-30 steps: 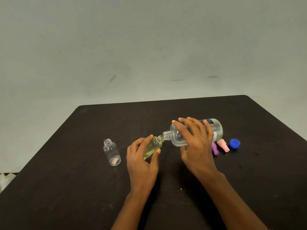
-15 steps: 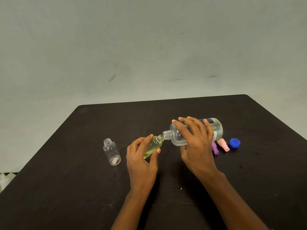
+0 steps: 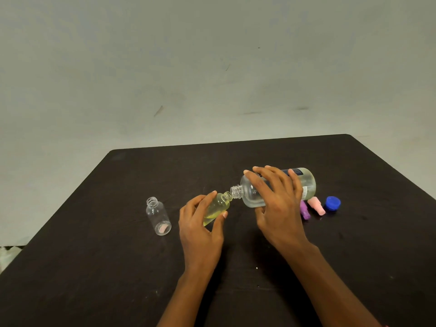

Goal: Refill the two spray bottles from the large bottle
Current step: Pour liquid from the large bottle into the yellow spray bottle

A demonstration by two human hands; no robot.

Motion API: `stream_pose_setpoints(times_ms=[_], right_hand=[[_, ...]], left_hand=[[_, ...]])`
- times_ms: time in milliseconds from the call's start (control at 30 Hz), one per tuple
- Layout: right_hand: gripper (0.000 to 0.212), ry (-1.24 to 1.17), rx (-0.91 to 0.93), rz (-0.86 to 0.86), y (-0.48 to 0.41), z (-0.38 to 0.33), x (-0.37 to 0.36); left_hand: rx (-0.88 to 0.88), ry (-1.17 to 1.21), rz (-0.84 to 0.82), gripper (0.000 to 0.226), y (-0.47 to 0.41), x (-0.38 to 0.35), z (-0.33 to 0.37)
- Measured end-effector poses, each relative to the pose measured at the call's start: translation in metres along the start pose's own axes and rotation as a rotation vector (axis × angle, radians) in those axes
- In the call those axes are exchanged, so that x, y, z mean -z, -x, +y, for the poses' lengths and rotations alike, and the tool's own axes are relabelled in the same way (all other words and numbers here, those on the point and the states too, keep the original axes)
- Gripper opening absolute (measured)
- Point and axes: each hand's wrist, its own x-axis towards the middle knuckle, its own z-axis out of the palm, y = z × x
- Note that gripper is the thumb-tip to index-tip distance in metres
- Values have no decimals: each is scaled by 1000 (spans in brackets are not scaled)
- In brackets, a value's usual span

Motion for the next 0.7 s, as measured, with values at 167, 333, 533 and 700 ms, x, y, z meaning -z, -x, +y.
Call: stream_pose_setpoints(times_ms=[167, 333, 533, 700], right_hand=[[89, 6, 0, -3, 0, 0, 0], [88, 7, 1, -1, 0, 1, -1], [87, -1, 1, 12, 1, 0, 0], [85, -3, -1, 15, 0, 0, 0]], left_hand=[[2, -6, 0, 49, 0, 0, 0], [2, -12, -2, 49, 0, 1, 0], [-3, -18, -6, 48, 0, 1, 1], [0, -8, -1, 49, 0, 0, 0]])
